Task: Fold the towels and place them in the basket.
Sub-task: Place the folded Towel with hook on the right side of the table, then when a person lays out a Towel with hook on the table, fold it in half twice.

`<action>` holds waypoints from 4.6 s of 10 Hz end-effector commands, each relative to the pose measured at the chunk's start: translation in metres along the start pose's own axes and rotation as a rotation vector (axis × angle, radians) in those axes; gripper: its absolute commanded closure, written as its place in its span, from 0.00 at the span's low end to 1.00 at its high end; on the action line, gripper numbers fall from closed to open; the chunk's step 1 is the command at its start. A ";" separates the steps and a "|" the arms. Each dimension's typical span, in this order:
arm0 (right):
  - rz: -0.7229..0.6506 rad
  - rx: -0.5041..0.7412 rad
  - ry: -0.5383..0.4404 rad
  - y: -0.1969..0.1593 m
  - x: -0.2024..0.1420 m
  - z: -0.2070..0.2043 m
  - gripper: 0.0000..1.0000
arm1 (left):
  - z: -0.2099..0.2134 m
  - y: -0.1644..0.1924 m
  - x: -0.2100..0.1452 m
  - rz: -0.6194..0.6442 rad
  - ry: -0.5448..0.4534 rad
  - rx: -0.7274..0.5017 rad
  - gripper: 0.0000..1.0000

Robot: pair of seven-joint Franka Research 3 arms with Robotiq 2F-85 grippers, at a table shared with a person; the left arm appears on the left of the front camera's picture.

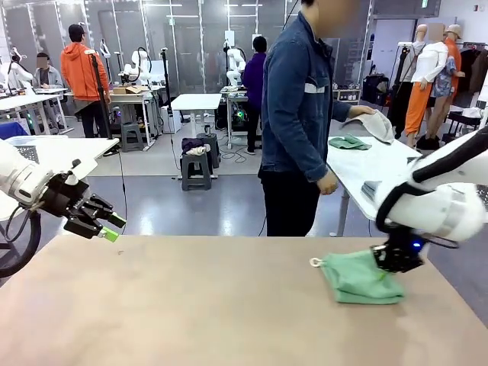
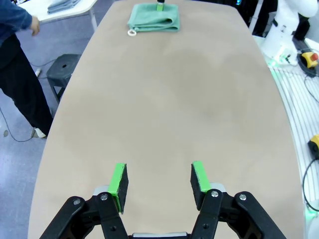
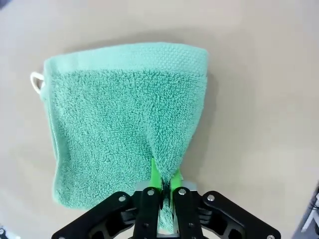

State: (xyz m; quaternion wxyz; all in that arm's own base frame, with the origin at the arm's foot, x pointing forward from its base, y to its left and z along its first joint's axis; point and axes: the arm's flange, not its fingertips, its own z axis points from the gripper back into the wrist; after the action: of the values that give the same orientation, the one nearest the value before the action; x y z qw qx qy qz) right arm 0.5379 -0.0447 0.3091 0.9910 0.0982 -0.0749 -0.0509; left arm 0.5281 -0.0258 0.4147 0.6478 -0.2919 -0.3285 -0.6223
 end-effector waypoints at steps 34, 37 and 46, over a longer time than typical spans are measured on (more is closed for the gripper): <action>0.123 -0.082 -0.267 0.059 -0.082 0.263 0.08 | 0.001 -0.001 0.002 -0.006 0.007 -0.001 0.35; 0.123 -0.082 -0.267 0.059 -0.082 0.263 0.08 | 0.001 -0.001 0.002 -0.006 0.007 -0.001 0.35; 0.123 -0.082 -0.267 0.059 -0.082 0.263 0.08 | 0.001 -0.001 0.002 -0.006 0.007 -0.001 0.35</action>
State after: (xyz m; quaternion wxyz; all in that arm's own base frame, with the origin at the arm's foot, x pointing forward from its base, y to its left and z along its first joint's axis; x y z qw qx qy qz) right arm 0.4212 -0.0262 0.5635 0.9766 0.0442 -0.2104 -0.0040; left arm 0.5281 -0.0259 0.4150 0.6476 -0.2918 -0.3286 -0.6225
